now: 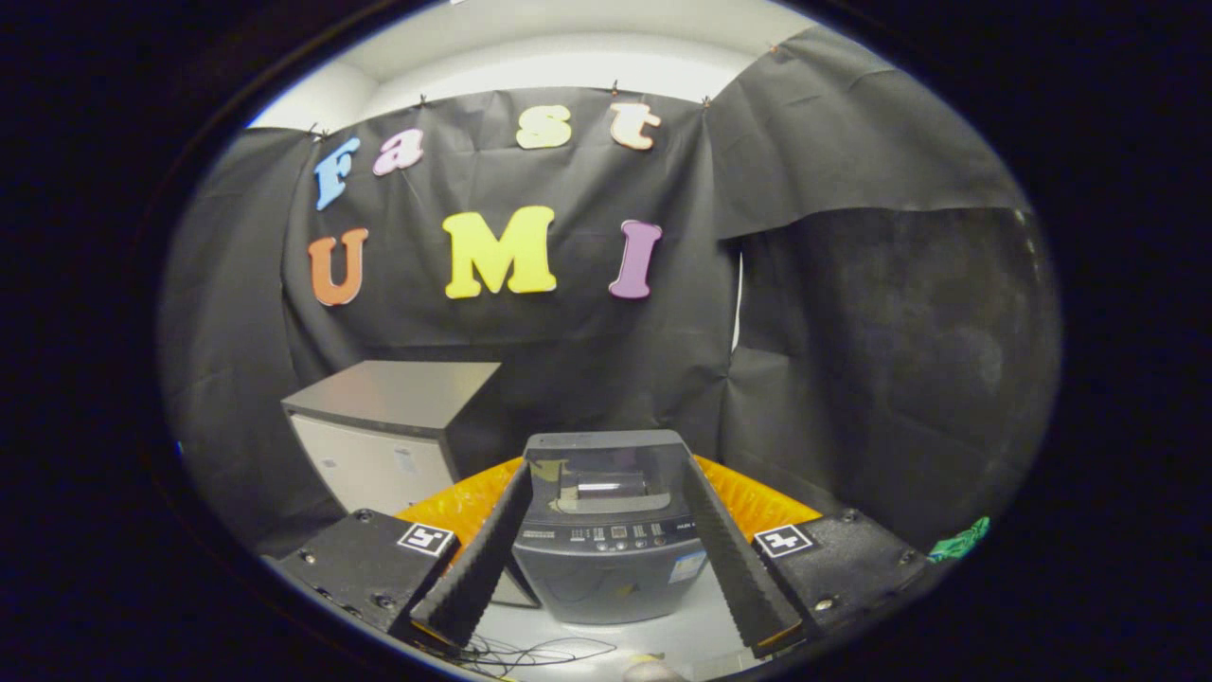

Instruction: Put the clothes into the washing machine and then close the washing machine lid.

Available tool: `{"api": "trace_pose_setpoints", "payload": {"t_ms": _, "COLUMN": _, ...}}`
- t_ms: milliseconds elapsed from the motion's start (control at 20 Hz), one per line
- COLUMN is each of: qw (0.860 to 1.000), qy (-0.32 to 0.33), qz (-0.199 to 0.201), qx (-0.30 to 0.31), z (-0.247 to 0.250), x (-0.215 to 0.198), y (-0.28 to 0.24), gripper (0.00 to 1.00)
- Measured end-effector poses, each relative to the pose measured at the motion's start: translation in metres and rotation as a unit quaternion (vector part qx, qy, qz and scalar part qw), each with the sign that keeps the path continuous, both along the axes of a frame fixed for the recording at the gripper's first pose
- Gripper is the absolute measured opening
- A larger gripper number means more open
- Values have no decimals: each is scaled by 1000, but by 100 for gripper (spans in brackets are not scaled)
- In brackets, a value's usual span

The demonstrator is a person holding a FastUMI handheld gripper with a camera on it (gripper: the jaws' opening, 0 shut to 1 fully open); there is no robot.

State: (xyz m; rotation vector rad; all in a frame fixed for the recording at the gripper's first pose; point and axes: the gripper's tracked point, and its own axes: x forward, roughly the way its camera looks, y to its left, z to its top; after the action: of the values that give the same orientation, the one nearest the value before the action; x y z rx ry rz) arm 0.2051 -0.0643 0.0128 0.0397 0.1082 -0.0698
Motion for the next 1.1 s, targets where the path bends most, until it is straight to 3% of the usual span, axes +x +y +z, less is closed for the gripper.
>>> {"api": "trace_pose_setpoints", "payload": {"t_ms": 250, "qw": 1000, "qy": -17, "qz": 11, "qx": -1, "z": -3, "x": -87, "y": 7, "gripper": 100}}
{"api": "trace_pose_setpoints", "payload": {"t_ms": 450, "qw": 1000, "qy": -5, "qz": 6, "qx": 4, "z": -23, "x": -132, "y": 3, "gripper": 100}}
{"api": "trace_pose_setpoints", "payload": {"t_ms": 850, "qw": 1000, "qy": 13, "qz": -7, "qx": 4, "z": -38, "x": -182, "y": -11, "gripper": 100}}
{"api": "trace_pose_setpoints", "payload": {"t_ms": 1100, "qw": 1000, "qy": 10, "qz": -3, "qx": 9, "z": -29, "x": -184, "y": -14, "gripper": 100}}
